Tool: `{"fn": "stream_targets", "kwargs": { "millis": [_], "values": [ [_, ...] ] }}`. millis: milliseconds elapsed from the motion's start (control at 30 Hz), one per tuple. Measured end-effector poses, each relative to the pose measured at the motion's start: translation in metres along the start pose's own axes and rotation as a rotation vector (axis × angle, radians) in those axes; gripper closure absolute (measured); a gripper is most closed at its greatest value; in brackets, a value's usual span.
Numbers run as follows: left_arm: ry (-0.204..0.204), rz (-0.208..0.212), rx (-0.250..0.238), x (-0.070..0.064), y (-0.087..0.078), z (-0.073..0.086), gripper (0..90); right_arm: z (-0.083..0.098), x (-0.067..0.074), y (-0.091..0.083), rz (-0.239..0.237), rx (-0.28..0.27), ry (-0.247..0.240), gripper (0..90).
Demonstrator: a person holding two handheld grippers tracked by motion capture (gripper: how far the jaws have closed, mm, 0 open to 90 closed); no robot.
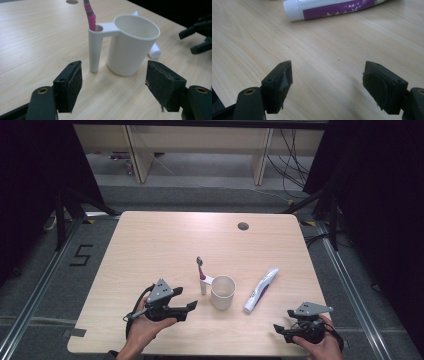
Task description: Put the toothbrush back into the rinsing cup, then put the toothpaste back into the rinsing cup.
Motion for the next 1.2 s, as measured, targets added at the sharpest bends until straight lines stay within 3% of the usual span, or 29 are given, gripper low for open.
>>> {"fn": "stream_targets", "kwargs": {
  "millis": [33, 67, 100, 233, 367, 433, 467, 633, 667, 700, 800, 833, 900, 1100, 1133, 1167, 1200],
  "values": [
    [0.002, 0.004, 0.008, -0.001, 0.0, 0.002, 27.3, 0.001, 0.002, -0.001, 0.002, 0.011, 0.029, 24.5],
    [0.004, 0.004, 0.018, -0.001, 0.0, 0.005, 26.9, 0.0, 0.0, -0.001, 0.001, 0.001, 0.002, 24.5],
    [0.001, 0.011, 0.022, -0.002, 0.001, 0.007, 26.4, 0.001, 0.001, -0.002, -0.01, 0.022, 0.03, 24.5],
    [-0.024, 0.026, 0.044, -0.004, 0.002, 0.016, 22.7, 0.001, -0.001, -0.002, -0.004, 0.007, 0.009, 24.5],
    [-0.022, 0.027, 0.06, -0.006, 0.0, 0.023, 20.0, 0.001, -0.001, -0.002, -0.006, 0.015, 0.012, 24.5],
    [-0.019, 0.031, 0.067, -0.009, -0.001, 0.027, 19.4, 0.002, 0.003, -0.002, -0.005, 0.021, 0.054, 24.4],
    [-0.011, 0.033, 0.078, -0.009, -0.001, 0.03, 18.8, 0.001, 0.002, -0.002, -0.006, 0.016, 0.033, 24.5],
    [0.022, 0.023, 0.109, -0.012, -0.005, 0.037, 17.7, 0.002, 0.001, -0.002, -0.002, 0.021, 0.037, 24.4],
    [0.007, 0.019, 0.101, -0.014, -0.005, 0.037, 17.7, 0.002, 0.001, -0.002, -0.002, 0.021, 0.037, 24.4],
    [0.031, 0.021, 0.121, -0.013, -0.007, 0.039, 17.7, 0.003, 0.003, -0.003, -0.003, 0.026, 0.062, 24.4],
    [0.034, 0.014, 0.118, -0.017, -0.01, 0.041, 17.6, 0.002, 0.001, -0.002, 0.001, 0.021, 0.037, 24.4],
    [0.053, 0.011, 0.124, -0.017, -0.011, 0.043, 17.6, 0.002, 0.003, -0.002, -0.005, 0.024, 0.052, 24.4],
    [0.073, 0.003, 0.144, -0.019, -0.013, 0.046, 17.7, 0.002, 0.001, -0.002, 0.001, 0.018, 0.033, 24.4],
    [0.067, -0.002, 0.136, -0.025, -0.017, 0.052, 17.8, 0.002, 0.001, -0.002, 0.002, 0.022, 0.036, 24.4],
    [0.082, -0.008, 0.15, -0.024, -0.018, 0.054, 17.9, 0.002, 0.001, -0.002, 0.004, 0.023, 0.038, 24.4],
    [0.074, -0.016, 0.148, -0.024, -0.018, 0.054, 17.9, 0.001, -0.002, -0.001, 0.013, 0.006, 0.004, 24.4],
    [0.084, -0.014, 0.153, -0.024, -0.019, 0.056, 17.9, 0.002, 0.0, -0.002, 0.009, 0.027, 0.028, 24.4]
  ]
}}
Point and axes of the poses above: each handheld gripper's, and its own axes: y roughly forward along the jaws, z roughly out of its underside, x roughly to its left, the point moved 5 cm from there along y, roughly forward along the jaws, and after that the axes turned 11 degrees about y, right-handed, at the moved point
